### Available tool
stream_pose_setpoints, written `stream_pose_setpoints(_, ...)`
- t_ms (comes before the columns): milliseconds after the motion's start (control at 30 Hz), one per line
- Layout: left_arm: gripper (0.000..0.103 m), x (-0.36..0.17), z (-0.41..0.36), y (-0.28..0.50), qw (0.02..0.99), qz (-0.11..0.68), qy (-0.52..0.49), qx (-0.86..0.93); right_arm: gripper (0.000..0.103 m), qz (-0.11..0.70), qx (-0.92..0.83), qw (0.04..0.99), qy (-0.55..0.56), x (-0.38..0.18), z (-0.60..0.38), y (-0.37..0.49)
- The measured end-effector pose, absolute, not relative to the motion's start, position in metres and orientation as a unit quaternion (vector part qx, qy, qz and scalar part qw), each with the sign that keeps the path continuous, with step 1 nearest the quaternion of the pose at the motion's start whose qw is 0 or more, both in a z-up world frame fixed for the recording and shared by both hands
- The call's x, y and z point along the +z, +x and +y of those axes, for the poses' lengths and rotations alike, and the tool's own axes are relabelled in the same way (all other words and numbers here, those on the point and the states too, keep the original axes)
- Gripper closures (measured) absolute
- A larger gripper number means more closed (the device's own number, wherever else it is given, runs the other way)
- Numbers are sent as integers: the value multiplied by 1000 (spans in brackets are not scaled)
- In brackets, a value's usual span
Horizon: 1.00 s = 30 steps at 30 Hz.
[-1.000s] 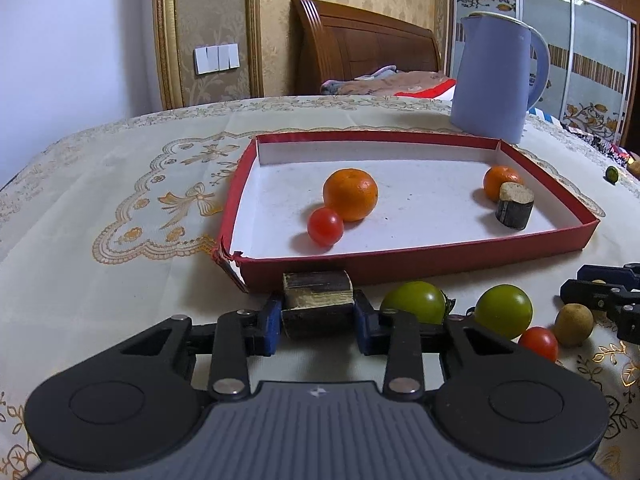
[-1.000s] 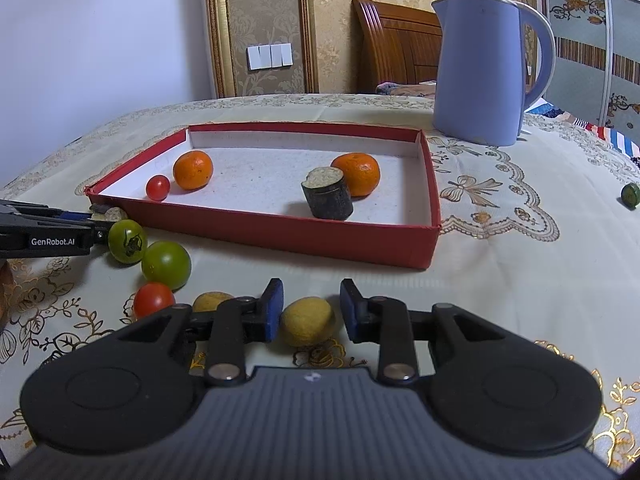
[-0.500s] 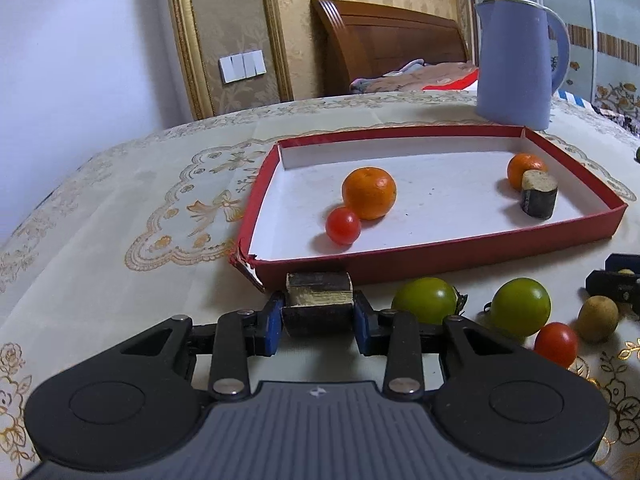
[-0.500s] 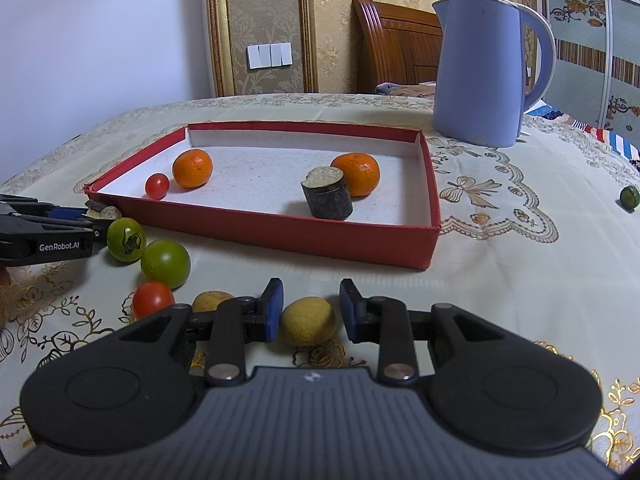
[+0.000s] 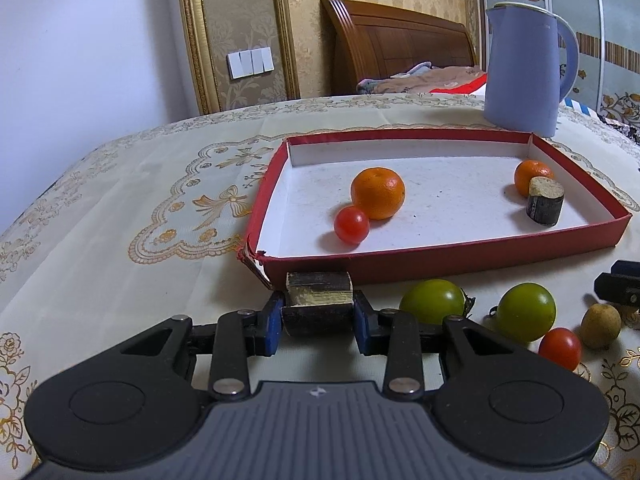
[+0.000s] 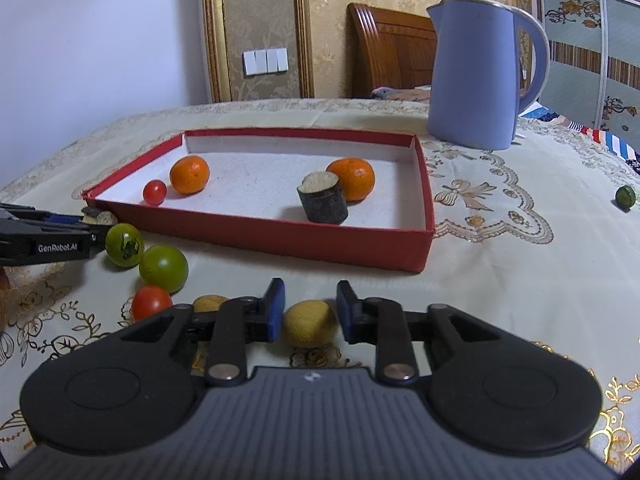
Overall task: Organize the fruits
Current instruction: 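Carry the block in the left tool while the right tool carries the yellow fruit over the tray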
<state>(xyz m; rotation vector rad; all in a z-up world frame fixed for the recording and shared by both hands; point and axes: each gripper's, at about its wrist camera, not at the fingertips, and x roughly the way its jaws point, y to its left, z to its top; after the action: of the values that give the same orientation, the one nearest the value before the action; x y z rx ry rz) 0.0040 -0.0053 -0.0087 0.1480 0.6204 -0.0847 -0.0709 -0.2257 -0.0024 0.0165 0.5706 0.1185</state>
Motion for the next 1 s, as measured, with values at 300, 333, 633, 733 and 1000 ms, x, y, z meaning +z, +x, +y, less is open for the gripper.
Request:
stream_pose_setpoints(300,69,-5,-11,-1,950,299,87,-34,78,281,57,958,8,-2,-225,-71)
stream_pose_setpoints(333,69,-5,-12,-1,949,299,89,-33,78,280,55,958,10,-2,-226,-71)
stream_pose_setpoints(633,69,11,-14,-6,951,294,90,-41,78,256,49,965,6,12,-228,-80)
stream_pose_setpoints(733,69,21,-19,-8,954,280,93,-46,78,238,45,970,-3,25,-229,-80)
stream_pose_setpoints(1000,69,33,-21,2,956,278,75,-53,78,221,41,974,-8,36,-228,-74)
